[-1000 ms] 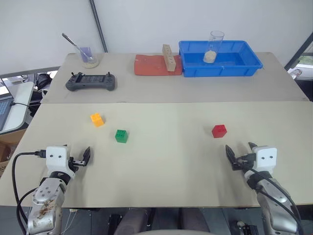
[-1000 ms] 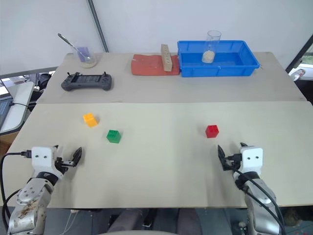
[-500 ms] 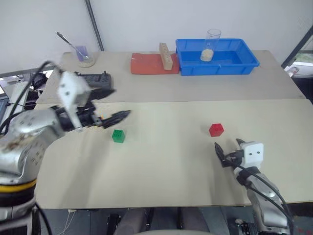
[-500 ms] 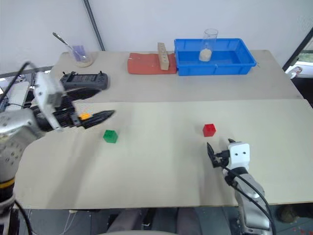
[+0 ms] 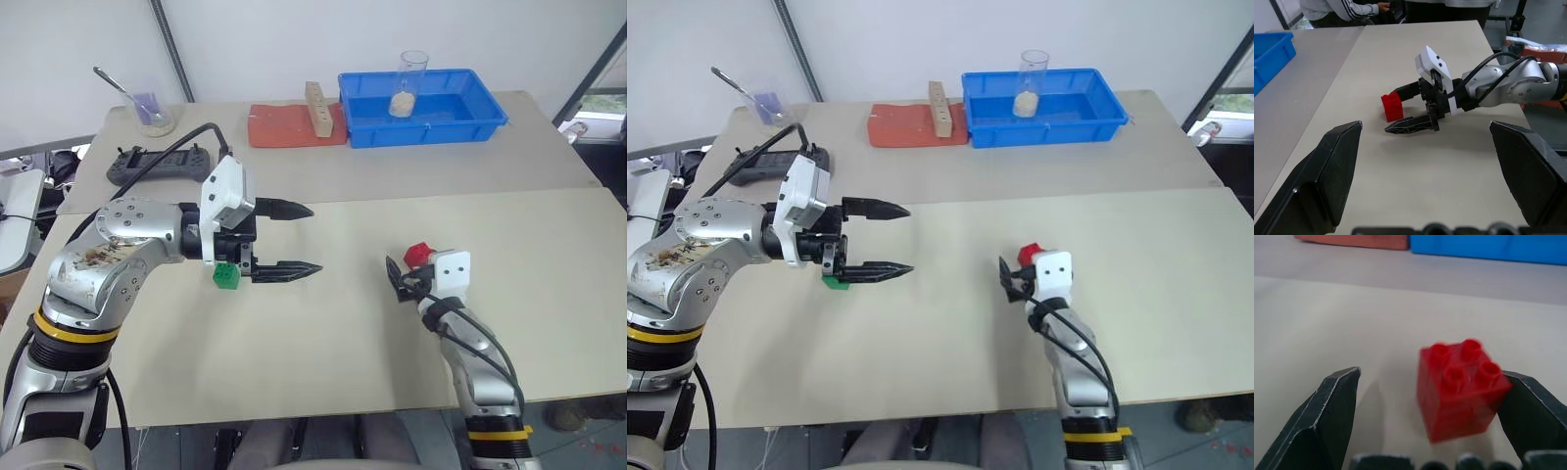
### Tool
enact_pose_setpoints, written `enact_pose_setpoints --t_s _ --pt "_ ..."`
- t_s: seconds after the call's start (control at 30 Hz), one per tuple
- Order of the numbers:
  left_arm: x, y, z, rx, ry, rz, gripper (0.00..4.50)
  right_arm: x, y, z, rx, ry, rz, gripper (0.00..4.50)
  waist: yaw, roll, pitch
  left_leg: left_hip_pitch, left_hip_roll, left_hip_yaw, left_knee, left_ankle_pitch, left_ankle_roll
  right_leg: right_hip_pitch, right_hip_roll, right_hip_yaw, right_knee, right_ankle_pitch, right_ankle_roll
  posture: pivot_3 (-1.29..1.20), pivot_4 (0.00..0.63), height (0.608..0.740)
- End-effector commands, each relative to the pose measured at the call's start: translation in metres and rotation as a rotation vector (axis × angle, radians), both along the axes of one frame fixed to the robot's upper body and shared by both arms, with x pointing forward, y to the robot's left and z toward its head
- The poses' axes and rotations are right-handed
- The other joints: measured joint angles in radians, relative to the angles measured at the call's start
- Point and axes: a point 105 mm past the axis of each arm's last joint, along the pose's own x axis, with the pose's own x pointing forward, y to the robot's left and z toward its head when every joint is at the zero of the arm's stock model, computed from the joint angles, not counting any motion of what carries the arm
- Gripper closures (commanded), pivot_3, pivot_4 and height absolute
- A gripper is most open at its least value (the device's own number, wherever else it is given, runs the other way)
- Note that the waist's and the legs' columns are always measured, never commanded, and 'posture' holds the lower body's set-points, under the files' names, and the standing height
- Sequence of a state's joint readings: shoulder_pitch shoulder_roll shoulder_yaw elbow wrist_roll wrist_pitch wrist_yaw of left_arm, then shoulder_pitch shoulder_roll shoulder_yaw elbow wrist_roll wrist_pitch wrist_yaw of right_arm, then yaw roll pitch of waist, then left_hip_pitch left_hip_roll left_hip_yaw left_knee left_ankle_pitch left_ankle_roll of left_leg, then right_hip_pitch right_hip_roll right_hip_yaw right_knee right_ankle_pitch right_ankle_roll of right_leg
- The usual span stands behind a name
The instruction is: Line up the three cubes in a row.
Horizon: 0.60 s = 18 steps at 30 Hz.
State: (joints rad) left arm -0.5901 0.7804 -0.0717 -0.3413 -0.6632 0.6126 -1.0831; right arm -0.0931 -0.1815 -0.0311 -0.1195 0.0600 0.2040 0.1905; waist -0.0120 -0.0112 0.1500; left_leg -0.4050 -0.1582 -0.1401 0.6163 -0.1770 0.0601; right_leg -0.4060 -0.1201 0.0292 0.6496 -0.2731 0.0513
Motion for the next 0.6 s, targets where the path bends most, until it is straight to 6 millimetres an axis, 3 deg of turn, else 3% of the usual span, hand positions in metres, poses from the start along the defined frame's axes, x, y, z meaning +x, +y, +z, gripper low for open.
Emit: enact_pose_setpoints --t_s 0.03,0.23,0.4,0.6 --pt "0.0 0.001 0.008 0.002 -0.055 -0.006 0.07 0.005 -0.003 0.01 -0.014 -0.028 -0.033 0.0 0.003 0.0 0.0 0.0 0.0 0.0 0.0 0.0 0.0 0.0 0.0 0.001 0.0 0.0 0.0 0.0 0.15 0.74" --pt "-0.002 0.003 0.006 0.006 -0.06 0.002 0.07 0.006 -0.012 0.012 -0.052 -0.027 -0.072 0.0 0.001 0.0 0.0 0.0 0.0 0.002 0.0 0.0 0.0 0.0 0.003 0.008 0.0 0.0 0.0 0.0 0.15 0.74" --pt "-0.002 0.006 0.005 0.006 -0.055 0.011 0.07 -0.001 -0.014 0.009 -0.056 -0.018 0.009 0.0 0.0 0.0 0.0 0.001 0.001 0.004 -0.001 0.0 0.0 -0.001 0.006 0.012 0.001 0.0 0.0 0.0 0.15 0.74" --pt "-0.001 0.004 0.007 0.005 -0.059 0.003 0.07 0.004 -0.033 0.013 -0.08 -0.018 0.117 0.0 0.0 0.0 0.0 0.001 0.001 0.005 -0.001 0.0 0.001 0.0 0.006 0.013 0.0 0.0 0.0 0.0 0.15 0.74"
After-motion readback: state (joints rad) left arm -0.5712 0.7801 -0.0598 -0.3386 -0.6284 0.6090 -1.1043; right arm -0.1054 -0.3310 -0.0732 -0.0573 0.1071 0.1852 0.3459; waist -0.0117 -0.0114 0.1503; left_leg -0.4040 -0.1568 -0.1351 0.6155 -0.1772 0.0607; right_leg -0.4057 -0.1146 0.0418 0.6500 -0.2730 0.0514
